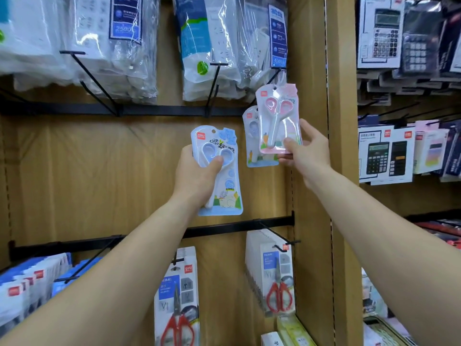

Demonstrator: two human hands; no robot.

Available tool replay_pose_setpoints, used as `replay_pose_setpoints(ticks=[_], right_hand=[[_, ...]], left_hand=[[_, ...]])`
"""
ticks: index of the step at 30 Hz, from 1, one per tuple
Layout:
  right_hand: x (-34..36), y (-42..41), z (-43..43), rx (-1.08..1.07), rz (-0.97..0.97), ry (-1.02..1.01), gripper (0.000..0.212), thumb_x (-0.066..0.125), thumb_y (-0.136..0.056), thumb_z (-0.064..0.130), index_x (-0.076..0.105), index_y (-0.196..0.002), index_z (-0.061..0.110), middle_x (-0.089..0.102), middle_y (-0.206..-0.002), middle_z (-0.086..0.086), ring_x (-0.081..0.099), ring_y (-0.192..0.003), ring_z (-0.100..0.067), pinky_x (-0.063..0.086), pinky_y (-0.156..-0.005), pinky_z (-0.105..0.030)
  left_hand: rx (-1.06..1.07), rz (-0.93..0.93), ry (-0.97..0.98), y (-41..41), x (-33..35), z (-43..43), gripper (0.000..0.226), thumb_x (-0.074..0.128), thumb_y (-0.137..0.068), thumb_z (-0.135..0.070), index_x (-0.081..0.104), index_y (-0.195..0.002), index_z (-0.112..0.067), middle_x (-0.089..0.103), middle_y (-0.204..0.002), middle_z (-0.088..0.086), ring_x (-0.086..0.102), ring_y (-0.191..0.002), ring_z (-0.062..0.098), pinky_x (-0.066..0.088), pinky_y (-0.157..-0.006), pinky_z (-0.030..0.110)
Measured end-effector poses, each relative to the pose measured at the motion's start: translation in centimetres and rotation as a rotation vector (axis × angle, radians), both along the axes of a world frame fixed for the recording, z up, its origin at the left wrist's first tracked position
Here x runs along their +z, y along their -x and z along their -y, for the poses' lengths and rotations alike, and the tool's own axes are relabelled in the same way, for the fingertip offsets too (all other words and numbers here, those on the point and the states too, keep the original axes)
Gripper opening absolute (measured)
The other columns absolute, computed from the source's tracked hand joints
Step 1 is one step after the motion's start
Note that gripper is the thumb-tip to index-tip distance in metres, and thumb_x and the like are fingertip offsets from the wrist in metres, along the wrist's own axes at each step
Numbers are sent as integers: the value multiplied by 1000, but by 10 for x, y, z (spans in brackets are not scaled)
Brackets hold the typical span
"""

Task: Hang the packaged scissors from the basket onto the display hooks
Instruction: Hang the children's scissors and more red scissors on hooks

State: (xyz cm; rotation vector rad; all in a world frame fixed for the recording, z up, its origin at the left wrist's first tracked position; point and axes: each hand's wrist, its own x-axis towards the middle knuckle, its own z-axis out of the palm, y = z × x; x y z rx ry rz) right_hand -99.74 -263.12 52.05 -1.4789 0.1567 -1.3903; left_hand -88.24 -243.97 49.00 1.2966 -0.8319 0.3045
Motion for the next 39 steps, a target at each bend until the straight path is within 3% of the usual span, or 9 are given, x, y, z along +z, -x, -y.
replay_pose_setpoints(ticks=[8,11,13,16,19,23,27,31,39], right_hand=[[13,-16,5,-42,-73,14,39,63,-100,7,62,-137,19,72,-117,0,77,-78,-17,63,-64,-29],[10,-20,3,-237,-303,121,39,62,-100,24,60,-140,25,64,-133,-2,69,-105,-21,59,-85,-37],[-3,-21,-6,-359,-393,228,45,64,-97,35,58,-141,27,57,-138,-4,64,-112,-23,56,-87,-36],[-33,-16,-37,-6,-362,248,37,67,-98,35,63,-131,21,70,-117,-1,68,-97,-18,56,-75,-29],[-60,-10,-68,316,-438,283,43,76,-92,24,58,-131,22,77,-109,0,76,-92,-18,62,-79,-37],[-68,-7,-76,352,-273,164,63,79,-85,-4,48,-132,23,77,-102,-11,73,-71,-25,63,-64,-34],[-56,0,-60,249,-90,114,77,74,-88,-6,42,-149,30,74,-110,-10,76,-82,-21,63,-62,-32],[-31,0,-35,139,1,91,68,68,-94,-3,45,-153,23,70,-125,-4,77,-92,-17,61,-63,-26],[-6,-7,-2,-7,61,44,46,68,-94,1,60,-134,23,74,-117,-2,78,-84,-16,62,-65,-29]], left_hand=[[45,10,-22,-2,0,-1,34,70,-97,-24,54,-126,-18,69,-116,-4,70,-101,14,60,-84,37],[55,7,-25,-1,2,-1,35,71,-96,-25,55,-126,-19,70,-116,-4,71,-102,15,60,-87,39],[51,-4,-22,0,3,0,35,72,-95,-26,56,-125,-18,71,-115,-4,72,-101,16,61,-85,40],[53,-10,-13,4,4,1,44,76,-86,-35,60,-122,-16,73,-113,-2,73,-100,18,61,-83,40],[67,-5,21,9,5,8,46,80,-84,-34,60,-119,-12,73,-112,0,72,-101,20,60,-87,40],[50,6,44,16,10,11,53,82,-72,-43,60,-112,-15,74,-110,2,73,-98,20,60,-91,48],[84,118,-107,17,19,5,59,84,-81,-46,59,-125,-16,74,-109,-3,72,-100,15,58,-91,41],[343,363,-368,14,24,-2,65,70,-93,-53,47,-147,-24,66,-130,-6,63,-118,18,52,-101,40],[588,645,-658,1,32,-14,55,59,-98,-49,51,-146,-24,58,-145,-3,54,-133,21,49,-105,45]])
